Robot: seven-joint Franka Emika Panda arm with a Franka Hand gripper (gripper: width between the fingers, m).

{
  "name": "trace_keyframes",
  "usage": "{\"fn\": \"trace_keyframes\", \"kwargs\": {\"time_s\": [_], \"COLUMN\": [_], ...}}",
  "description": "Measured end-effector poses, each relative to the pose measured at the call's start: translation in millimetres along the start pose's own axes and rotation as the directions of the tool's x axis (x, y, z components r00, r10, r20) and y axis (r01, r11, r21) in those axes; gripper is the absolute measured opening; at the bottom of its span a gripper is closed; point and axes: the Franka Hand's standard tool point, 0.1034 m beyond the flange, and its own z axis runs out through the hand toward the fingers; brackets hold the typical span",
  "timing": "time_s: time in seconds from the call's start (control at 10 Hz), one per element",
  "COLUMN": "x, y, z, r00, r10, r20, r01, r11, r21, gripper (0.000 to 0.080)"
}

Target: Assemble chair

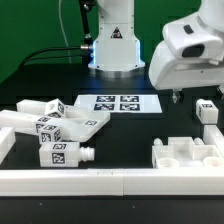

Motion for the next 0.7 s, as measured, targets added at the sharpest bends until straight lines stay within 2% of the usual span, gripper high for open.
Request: {"fn": "trace_keyframes", "kwargs": {"time_s": [0.1,0.2,0.3,0.5,0.6,0.7], "x": [-7.5,-6.4,-11.7,-13.4,-8.3,-12.3], "y": [-9.0,-14.4,-17.5,-16.5,-17.2,-22.4], "z": [4.6,3.8,4.5,9.5,10.2,14.4], "r00": [0.994,0.986,0.967,0.934,0.940,0.920], "r10": [0.015,0.023,0.015,0.006,0.010,0.087], "r20": [0.107,0.166,0.253,0.357,0.341,0.381], "r01": [-0.017,-0.031,-0.024,-0.018,-0.022,-0.116], "r11": [1.000,0.999,0.999,0.999,0.999,0.992], "r21": [0.020,0.042,0.033,0.030,0.034,0.054], "gripper": [0.0649,0.0649,0.0649,0.0649,0.0649,0.0649]}}
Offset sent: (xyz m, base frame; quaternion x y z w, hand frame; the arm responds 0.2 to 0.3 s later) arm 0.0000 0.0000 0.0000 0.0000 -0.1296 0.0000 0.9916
